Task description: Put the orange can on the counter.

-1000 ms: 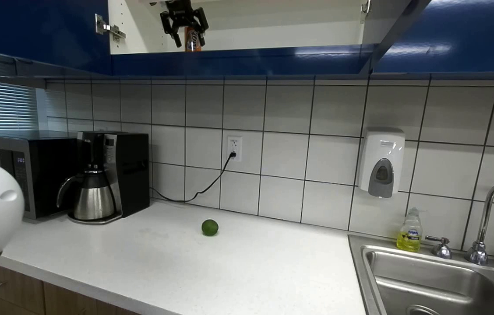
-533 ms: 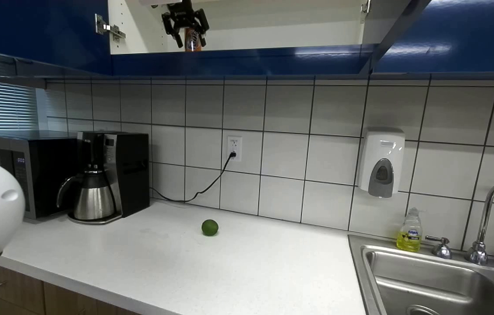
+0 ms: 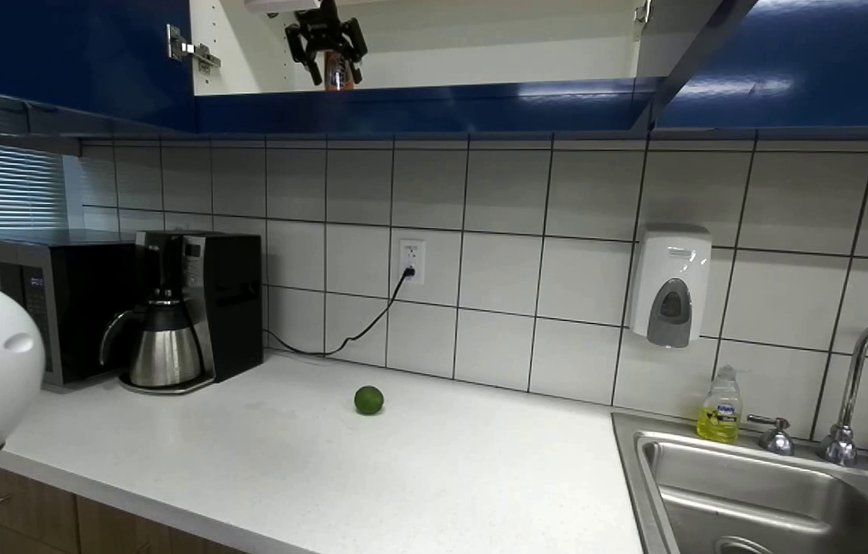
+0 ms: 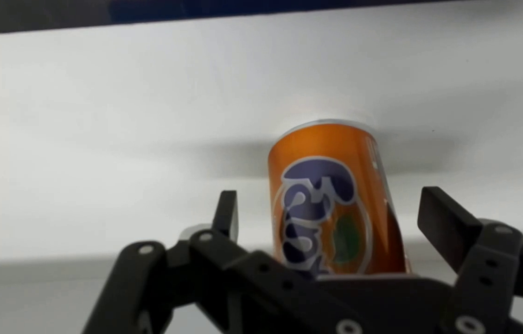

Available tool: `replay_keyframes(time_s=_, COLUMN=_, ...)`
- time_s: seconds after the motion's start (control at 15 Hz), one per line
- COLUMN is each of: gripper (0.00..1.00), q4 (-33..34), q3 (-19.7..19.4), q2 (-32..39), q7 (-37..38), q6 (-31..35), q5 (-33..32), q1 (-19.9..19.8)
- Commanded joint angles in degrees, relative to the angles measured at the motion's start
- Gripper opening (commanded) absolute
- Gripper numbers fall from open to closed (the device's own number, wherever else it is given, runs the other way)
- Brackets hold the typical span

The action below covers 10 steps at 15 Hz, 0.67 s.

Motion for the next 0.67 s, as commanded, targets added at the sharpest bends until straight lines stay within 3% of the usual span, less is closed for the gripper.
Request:
replay_keyframes(time_s=0.0, gripper=1.0, q4=2.4, q3=0.1, q2=1.6, q7=2.2, q6=0.1, q5=-1.9, q1=0.5)
replay_keyframes(time_s=0.07, gripper=1.0, q4=2.6, q3=0.1, q2=1.8, q7=2.3, q6=0.1, q5=-2.0, q1=0.6)
replay_keyframes(time_s=0.13, gripper=0.75, q4=2.7, q3=0.1, q2=2.0, q7=2.4, q6=0.1, q5=-2.2, q1=0.6)
replay_keyframes(time_s=0.27, gripper=0.68, q4=3.0, q3=0.1, q2=2.3, q7=2.5, q6=0.2, q5=-2.3, q1=0.7)
replay_keyframes(time_s=0.47, gripper=0.42, q4=3.2, q3=0.1, q2=2.7, q7=2.4, q6=0.3, q5=-2.3, q1=0.8)
replay_keyframes(time_s=0.6, gripper=0.38, q4=3.5, q3=0.1, q2=3.0, q7=2.4, q6=0.4, q5=-2.3, q1=0.9)
